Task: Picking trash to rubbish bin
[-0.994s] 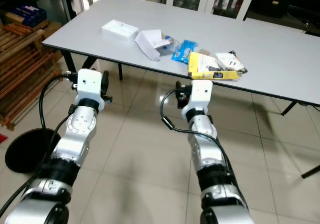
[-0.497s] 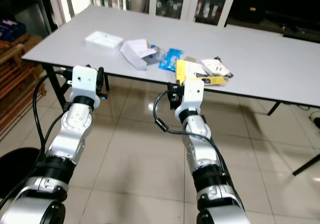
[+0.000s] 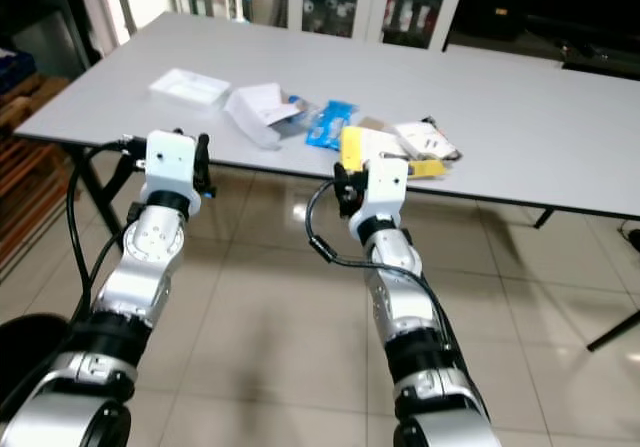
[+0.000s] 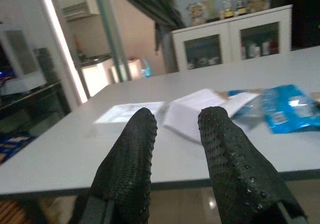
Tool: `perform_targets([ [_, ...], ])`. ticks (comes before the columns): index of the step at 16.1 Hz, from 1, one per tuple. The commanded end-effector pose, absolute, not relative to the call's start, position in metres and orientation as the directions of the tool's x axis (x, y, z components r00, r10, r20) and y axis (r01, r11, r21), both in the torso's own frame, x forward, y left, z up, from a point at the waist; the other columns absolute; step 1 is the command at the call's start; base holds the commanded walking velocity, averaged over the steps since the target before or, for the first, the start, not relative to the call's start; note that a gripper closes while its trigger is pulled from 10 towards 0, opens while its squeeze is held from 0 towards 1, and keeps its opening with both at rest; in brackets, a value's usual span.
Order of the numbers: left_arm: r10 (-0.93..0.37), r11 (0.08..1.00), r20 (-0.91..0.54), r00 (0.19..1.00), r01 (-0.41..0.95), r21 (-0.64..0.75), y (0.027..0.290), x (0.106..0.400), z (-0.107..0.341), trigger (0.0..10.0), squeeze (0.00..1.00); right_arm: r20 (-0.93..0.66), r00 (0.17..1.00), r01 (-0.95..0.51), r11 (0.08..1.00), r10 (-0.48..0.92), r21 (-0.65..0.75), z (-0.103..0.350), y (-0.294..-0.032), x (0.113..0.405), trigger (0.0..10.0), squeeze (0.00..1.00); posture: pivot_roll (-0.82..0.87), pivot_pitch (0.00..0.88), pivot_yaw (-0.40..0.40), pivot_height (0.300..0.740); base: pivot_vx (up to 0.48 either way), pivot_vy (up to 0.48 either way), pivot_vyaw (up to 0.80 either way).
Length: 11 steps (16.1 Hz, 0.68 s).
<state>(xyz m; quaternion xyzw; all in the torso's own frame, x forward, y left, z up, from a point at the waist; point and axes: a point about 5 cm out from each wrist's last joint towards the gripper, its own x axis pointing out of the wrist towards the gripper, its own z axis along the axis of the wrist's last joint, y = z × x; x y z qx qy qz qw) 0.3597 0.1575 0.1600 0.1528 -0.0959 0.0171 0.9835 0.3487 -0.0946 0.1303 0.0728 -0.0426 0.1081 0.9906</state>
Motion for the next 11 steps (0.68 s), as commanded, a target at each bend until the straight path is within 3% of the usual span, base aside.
perform_targets([
  [1,-0.038,0.954,0.181,0.983,-0.018,0.300,0.1439,0.3594,0.1576,10.0,0.00,0.100,0.981,-0.179,0.975,0.167,0.130,0.1311,-0.1097,0.3500,10.0,0.00,0.03,0.008,-0.095,0.740,0.360,0.000,0.00],
  [11,-0.067,0.952,0.171,0.983,0.011,0.307,0.1397,0.3570,0.1545,10.0,0.00,0.093,0.979,-0.193,0.973,0.182,0.125,0.1283,-0.1054,0.3479,10.0,0.00,0.03,0.000,-0.088,0.740,0.368,0.000,0.00],
])
